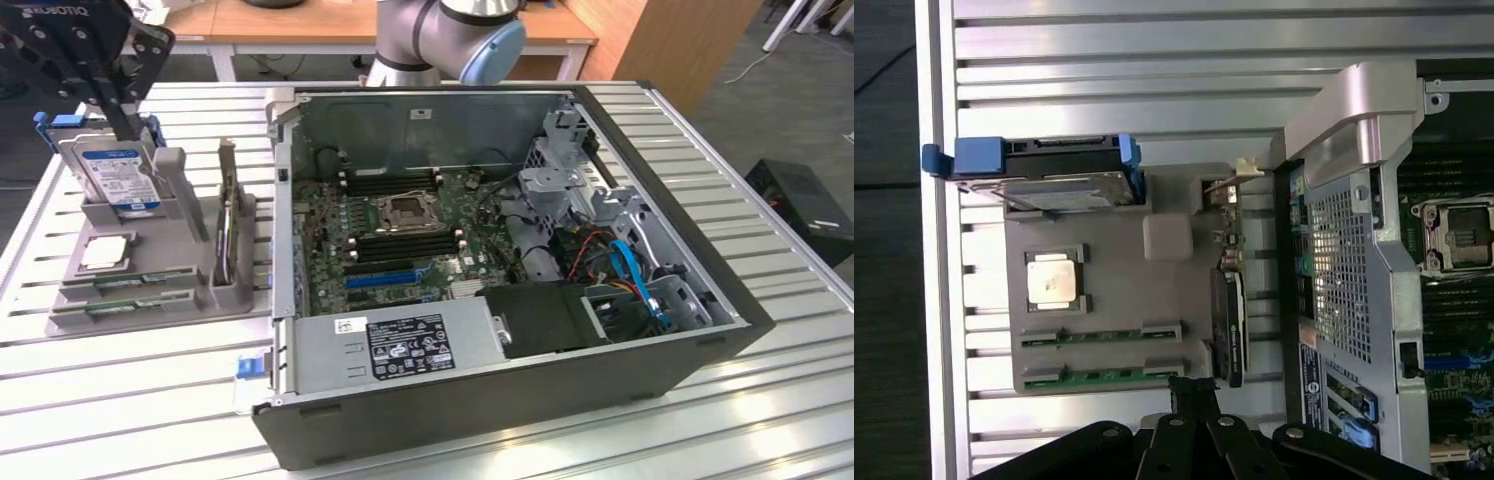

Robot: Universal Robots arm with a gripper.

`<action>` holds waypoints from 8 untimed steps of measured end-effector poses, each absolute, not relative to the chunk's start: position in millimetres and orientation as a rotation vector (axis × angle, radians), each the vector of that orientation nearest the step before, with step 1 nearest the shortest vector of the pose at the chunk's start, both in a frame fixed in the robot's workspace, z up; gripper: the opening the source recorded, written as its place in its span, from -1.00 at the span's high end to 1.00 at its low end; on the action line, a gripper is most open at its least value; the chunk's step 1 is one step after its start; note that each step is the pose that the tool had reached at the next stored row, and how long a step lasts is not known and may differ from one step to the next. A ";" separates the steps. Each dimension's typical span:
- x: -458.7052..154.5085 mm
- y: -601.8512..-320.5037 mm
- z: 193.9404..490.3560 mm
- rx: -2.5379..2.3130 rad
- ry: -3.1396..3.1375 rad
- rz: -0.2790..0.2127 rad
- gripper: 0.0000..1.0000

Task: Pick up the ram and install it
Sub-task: 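Reach for the ram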

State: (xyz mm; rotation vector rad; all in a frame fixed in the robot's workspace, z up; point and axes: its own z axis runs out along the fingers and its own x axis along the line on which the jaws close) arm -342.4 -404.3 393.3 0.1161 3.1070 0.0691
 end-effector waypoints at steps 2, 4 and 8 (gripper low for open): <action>-346.5 -404.6 393.3 0.116 3.107 0.069 0.79; -350.9 -404.9 393.3 0.116 3.107 0.069 0.79; -359.4 -405.5 393.2 0.116 3.107 0.069 0.79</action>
